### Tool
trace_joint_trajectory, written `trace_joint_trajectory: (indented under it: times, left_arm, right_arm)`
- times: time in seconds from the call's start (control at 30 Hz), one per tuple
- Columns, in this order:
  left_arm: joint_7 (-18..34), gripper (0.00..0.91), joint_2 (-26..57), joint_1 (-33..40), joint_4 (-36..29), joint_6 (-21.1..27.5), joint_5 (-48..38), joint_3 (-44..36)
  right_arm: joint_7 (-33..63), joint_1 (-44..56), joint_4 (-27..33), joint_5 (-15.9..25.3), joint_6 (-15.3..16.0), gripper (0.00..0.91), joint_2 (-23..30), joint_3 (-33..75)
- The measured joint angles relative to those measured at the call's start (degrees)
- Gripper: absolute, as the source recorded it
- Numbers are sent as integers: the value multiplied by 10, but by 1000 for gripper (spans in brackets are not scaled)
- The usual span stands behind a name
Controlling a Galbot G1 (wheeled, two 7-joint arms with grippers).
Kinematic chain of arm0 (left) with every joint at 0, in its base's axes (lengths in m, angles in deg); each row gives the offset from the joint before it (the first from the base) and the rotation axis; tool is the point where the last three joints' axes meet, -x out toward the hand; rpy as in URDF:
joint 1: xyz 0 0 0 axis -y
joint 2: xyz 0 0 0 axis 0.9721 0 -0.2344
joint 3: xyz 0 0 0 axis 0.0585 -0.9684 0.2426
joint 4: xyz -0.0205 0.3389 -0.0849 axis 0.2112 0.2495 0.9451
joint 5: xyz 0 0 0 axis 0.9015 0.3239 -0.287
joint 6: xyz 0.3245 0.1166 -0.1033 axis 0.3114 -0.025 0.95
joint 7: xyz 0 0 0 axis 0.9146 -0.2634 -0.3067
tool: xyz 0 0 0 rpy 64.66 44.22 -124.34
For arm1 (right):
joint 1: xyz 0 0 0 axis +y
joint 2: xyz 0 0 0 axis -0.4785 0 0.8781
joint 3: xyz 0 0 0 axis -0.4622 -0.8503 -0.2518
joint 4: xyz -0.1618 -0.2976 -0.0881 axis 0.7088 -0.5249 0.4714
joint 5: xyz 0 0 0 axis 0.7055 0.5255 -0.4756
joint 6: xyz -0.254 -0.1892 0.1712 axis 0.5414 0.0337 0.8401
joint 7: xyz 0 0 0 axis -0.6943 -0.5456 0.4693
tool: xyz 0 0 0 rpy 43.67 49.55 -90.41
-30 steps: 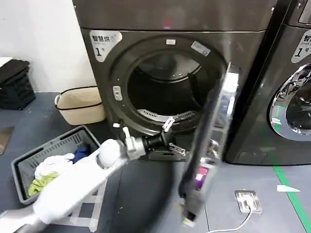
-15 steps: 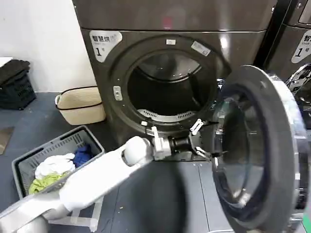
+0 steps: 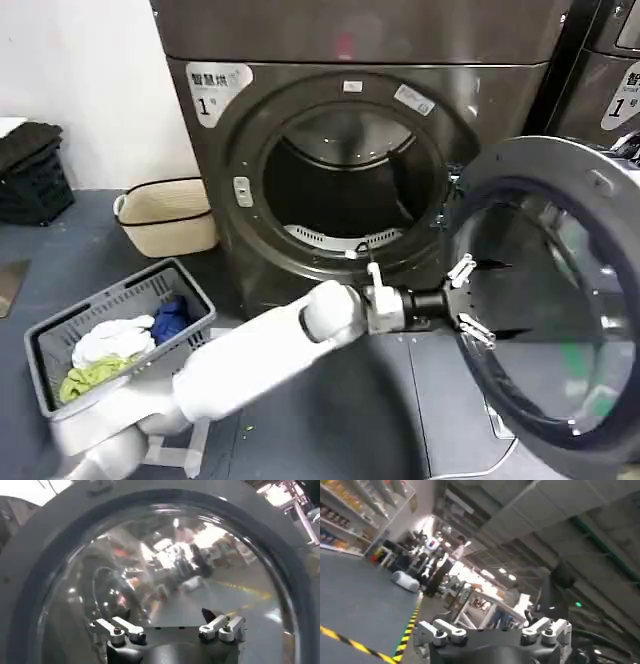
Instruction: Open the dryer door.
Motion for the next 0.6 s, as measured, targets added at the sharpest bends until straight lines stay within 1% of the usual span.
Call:
trace_joint_trajectory:
  times: [0.2, 0.6]
  left_arm:
    - [7, 907, -36, -1, 28, 9, 12, -7]
    - [19, 907, -106, 12, 93, 30, 23, -8]
  right_arm:
    - [-8, 6, 12, -10, 6, 907, 0, 11]
    - [-13, 0, 3, -11, 13, 907, 0, 9]
